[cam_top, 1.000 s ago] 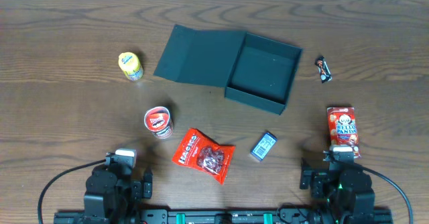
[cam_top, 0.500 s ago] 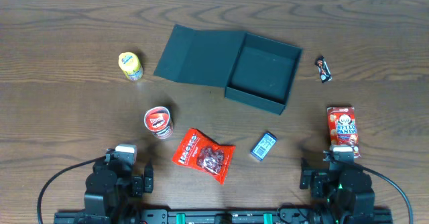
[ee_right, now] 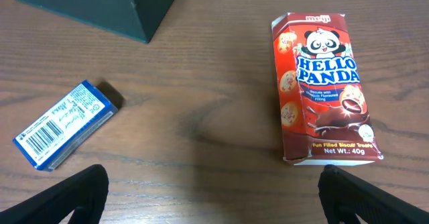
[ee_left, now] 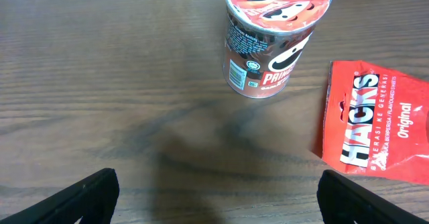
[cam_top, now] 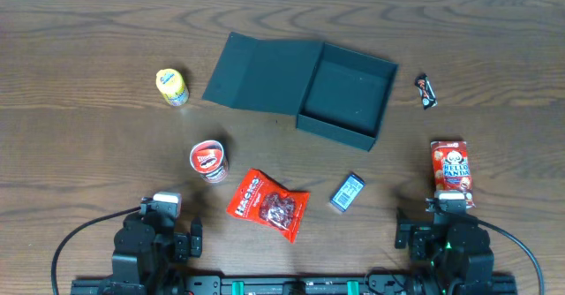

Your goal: Pack container

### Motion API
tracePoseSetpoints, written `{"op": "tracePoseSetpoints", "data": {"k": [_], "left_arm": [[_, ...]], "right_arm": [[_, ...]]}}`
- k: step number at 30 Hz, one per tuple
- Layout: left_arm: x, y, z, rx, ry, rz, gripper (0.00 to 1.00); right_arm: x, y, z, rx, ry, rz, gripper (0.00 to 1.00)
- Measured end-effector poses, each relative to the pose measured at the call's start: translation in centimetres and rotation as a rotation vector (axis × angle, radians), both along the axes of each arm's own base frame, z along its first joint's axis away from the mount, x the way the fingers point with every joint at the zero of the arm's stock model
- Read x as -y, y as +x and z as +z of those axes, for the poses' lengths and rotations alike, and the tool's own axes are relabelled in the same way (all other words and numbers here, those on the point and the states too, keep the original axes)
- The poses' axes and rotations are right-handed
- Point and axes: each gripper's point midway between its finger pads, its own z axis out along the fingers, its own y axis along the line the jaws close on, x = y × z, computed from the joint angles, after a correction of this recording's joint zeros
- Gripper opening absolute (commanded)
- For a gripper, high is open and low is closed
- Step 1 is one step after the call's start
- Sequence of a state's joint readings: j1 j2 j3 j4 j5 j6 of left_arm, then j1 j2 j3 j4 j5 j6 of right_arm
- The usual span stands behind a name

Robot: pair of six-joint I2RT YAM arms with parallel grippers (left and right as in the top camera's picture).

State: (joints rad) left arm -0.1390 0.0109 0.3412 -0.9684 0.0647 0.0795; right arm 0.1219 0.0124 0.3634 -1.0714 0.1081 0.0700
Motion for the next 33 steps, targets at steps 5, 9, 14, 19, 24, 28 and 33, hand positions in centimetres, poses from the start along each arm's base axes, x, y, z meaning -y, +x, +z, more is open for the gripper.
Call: {"op": "tracePoseSetpoints", "data": {"k": [5,9,14,19,24,28,33], "left_arm": [[0.0,0.0,0.0,0.000,-0.001,0.000,0.95],[0.0,0.0,0.0,0.000,0.000,0.000,0.95],[0.0,0.0,0.0,0.000,0.000,0.000,0.95],[0.0,0.0,0.0,0.000,0.000,0.000,0.95],[0.0,0.0,0.0,0.000,0.000,0.000,0.95],[0.0,0.0,0.0,0.000,0.000,0.000,0.95],[0.1,0.0,0.0,-0.001,-0.003,-0.003,0.95]], "right_arm": [[0.0,0.0,0.0,0.002,0.000,0.000,0.99],[0.0,0.1,0.1,0.005,0.001,0.000,0.99],[-0.3,1.2,1.5,0.080,0.024,0.001,0.99],[-0.7,2.0,2.6,0.131,0.052,0.003,0.99],[-1.1,2.1,2.9,0.144,0.106,-0.008,0.99],[-1.2,2.7,3.8,0.188,0.166,-0.041,0.99],[-1.7,2.7,4.1,0.187,0.240,-0.056,0.99]]}}
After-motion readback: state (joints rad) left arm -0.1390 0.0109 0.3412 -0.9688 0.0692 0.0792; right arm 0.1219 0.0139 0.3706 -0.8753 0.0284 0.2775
